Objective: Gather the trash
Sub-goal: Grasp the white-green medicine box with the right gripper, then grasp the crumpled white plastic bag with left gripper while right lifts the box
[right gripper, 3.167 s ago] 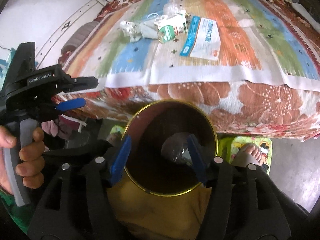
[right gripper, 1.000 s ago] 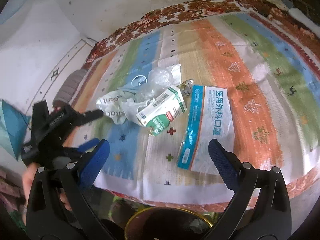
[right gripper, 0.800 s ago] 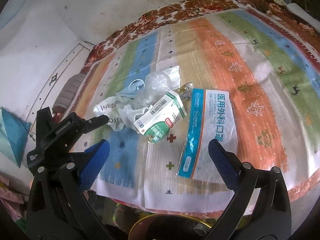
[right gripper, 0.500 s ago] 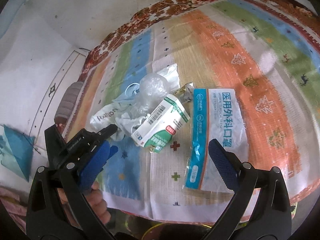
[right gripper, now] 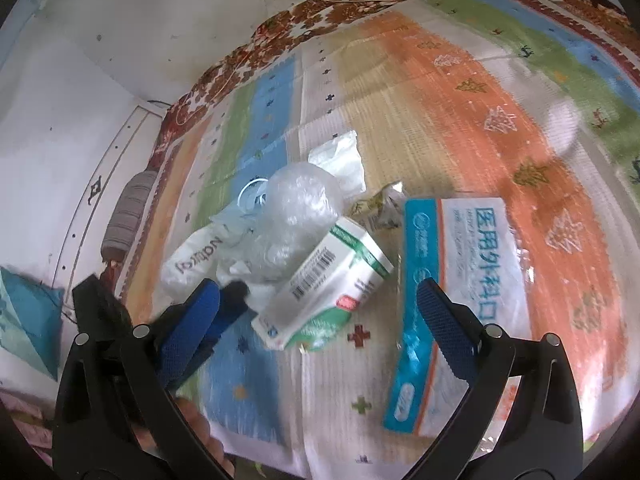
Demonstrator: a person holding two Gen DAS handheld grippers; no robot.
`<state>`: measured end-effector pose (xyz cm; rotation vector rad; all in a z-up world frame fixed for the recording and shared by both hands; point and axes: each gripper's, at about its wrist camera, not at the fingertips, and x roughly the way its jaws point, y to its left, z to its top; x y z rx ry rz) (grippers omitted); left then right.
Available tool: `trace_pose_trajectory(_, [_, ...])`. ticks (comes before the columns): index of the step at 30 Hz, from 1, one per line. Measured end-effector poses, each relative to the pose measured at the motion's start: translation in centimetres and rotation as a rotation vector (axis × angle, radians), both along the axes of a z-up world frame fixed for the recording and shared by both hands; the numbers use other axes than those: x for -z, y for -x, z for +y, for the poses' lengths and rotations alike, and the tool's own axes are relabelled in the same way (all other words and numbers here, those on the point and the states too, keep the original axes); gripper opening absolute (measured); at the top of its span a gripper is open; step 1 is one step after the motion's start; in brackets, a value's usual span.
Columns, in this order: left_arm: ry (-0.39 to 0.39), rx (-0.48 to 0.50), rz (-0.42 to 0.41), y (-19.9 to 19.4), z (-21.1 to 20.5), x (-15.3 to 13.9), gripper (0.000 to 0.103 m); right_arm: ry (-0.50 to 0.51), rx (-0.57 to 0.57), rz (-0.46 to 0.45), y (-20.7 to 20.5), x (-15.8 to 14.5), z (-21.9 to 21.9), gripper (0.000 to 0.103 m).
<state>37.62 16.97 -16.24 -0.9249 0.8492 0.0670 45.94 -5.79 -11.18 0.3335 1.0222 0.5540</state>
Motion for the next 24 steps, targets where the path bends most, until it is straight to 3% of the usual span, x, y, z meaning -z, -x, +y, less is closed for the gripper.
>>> trace_pose_trajectory(2, [-0.033, 0.031, 0.006, 0.0, -0.4, 0.2, 0.009, 0.03, 0.003, 0.0, -0.4, 0.3, 0.7, 0.094])
trace_pose_trajectory(10, [-0.045, 0.031, -0.007, 0.9, 0.0, 1.1, 0.007, 0.094, 0.021, 0.007, -1.6, 1.8, 2.1, 0.086])
trace_pose_trajectory(15, [-0.091, 0.056, -0.004, 1.2, -0.4, 1.1, 0.007, 0.105, 0.06, 0.055, -2.3, 2.9, 2.1, 0.069])
trace_pose_trajectory(17, [-0.106, 0.057, 0.001, 1.2, -0.1, 1.1, 0.007, 0.104, 0.06, 0.078, -2.3, 3.2, 2.0, 0.067])
trace_pose_trajectory(22, [-0.089, 0.032, -0.011, 1.2, 0.5, 0.7, 0.007, 0.127, 0.035, 0.053, -1.8, 2.5, 2.0, 0.047])
trace_pose_trajectory(24, [-0.097, 0.037, -0.013, 1.2, 0.4, 0.5, 0.007, 0.148, 0.037, 0.06, -1.6, 2.3, 1.8, 0.044])
